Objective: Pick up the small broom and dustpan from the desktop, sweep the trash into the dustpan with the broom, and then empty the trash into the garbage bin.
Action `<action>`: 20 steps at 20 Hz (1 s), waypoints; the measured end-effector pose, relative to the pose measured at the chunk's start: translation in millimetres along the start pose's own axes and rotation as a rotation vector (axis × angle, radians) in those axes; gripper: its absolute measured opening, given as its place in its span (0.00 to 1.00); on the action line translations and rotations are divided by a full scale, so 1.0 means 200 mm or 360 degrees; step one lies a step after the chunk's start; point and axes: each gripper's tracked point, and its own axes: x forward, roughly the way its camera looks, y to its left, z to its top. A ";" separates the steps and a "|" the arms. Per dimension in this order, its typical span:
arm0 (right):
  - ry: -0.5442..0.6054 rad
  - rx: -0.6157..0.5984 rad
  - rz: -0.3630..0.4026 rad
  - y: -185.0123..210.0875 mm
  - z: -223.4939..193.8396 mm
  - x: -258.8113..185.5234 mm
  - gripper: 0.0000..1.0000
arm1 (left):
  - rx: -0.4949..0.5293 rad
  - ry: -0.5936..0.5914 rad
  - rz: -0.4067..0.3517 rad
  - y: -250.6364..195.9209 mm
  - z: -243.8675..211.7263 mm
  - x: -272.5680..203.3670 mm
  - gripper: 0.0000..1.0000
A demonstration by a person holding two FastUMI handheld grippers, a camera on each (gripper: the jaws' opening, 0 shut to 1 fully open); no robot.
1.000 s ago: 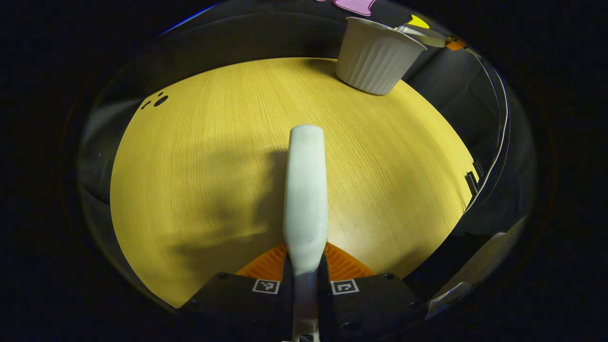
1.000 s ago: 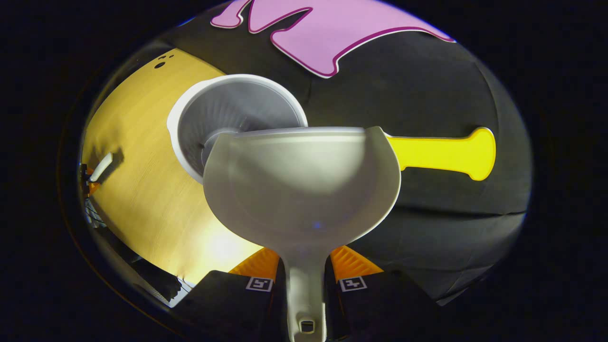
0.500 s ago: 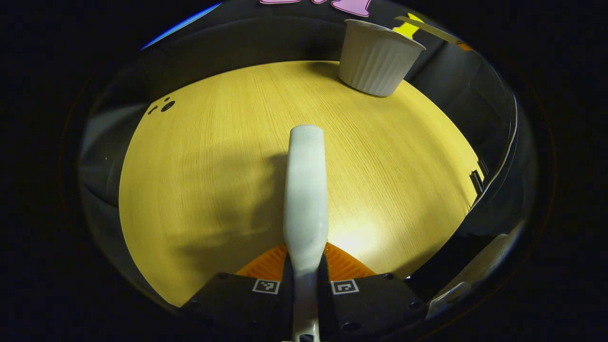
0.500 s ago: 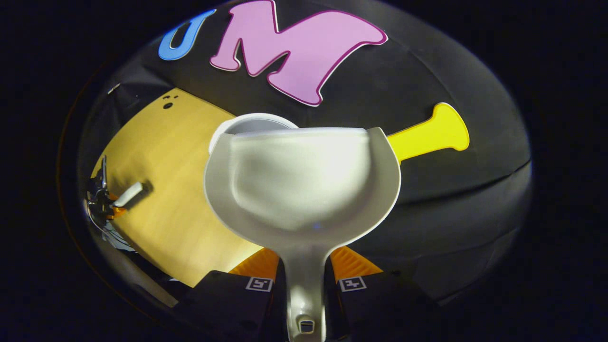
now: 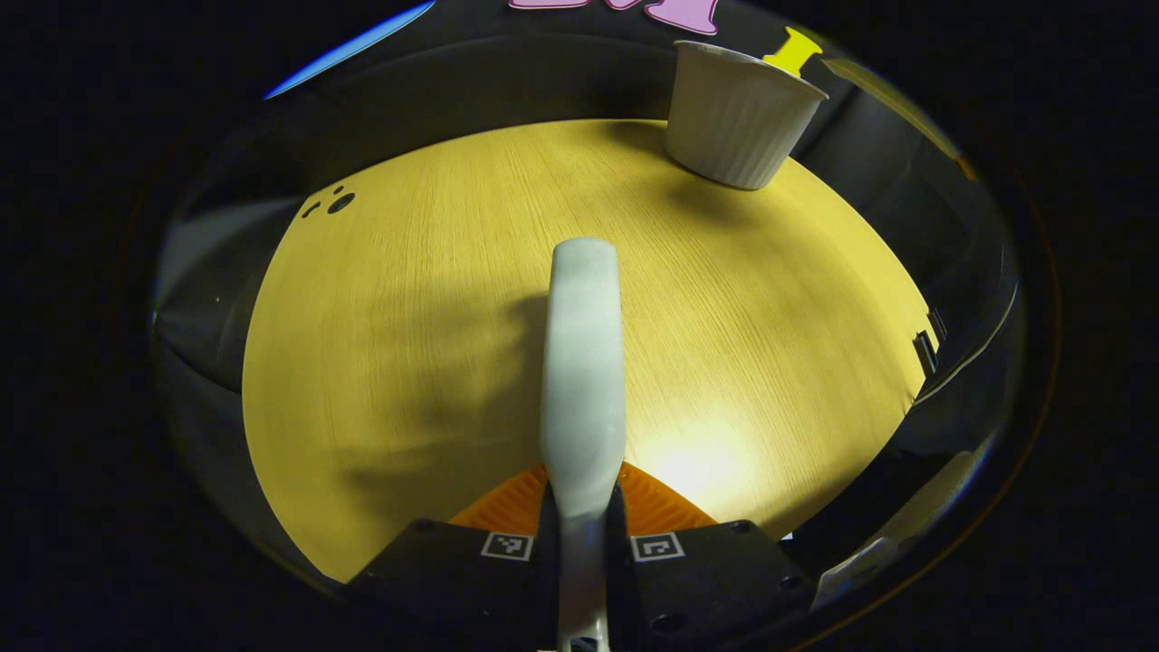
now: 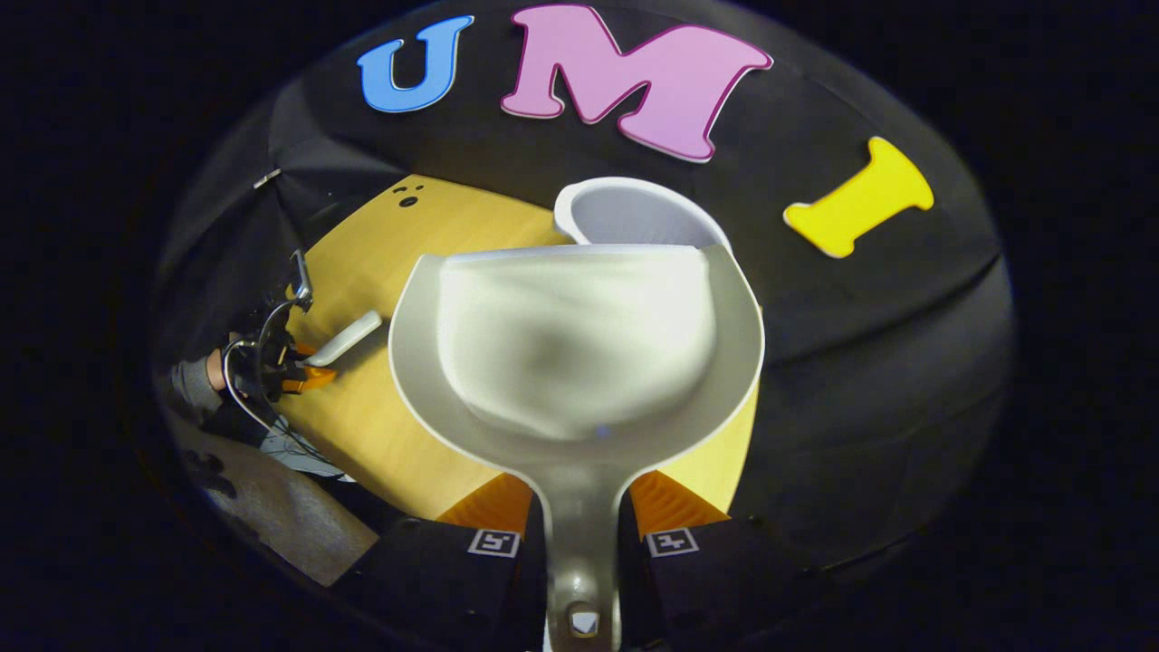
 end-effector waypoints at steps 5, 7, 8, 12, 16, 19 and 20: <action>0.0110 0.0139 0.0151 0.32 -0.31 0.26 0.36 | 0.0020 0.0016 0.0042 0.01 0.01 0.00 0.24; 0.0133 0.0193 0.0181 0.40 -0.39 0.38 0.39 | 0.0035 0.0028 0.0066 0.01 0.01 0.00 0.25; 0.0149 0.0215 0.0180 0.43 -0.42 0.45 0.35 | 0.0045 0.0033 0.0079 0.01 0.01 0.00 0.25; 0.0192 0.0218 0.0163 0.49 -0.54 0.68 0.32 | 0.0061 0.0035 0.0107 0.02 0.01 0.00 0.25; 0.0194 0.0189 0.0174 0.52 -0.60 0.81 0.35 | 0.0110 0.0027 0.0119 0.03 0.01 0.00 0.25; 0.0189 0.0172 0.0171 0.53 -0.60 0.81 0.36 | 0.0159 0.0052 0.0134 0.04 0.03 -0.03 0.26; 0.0182 0.0177 0.0182 0.53 -0.61 0.82 0.36 | 0.0163 0.0059 0.0139 0.04 0.03 -0.04 0.24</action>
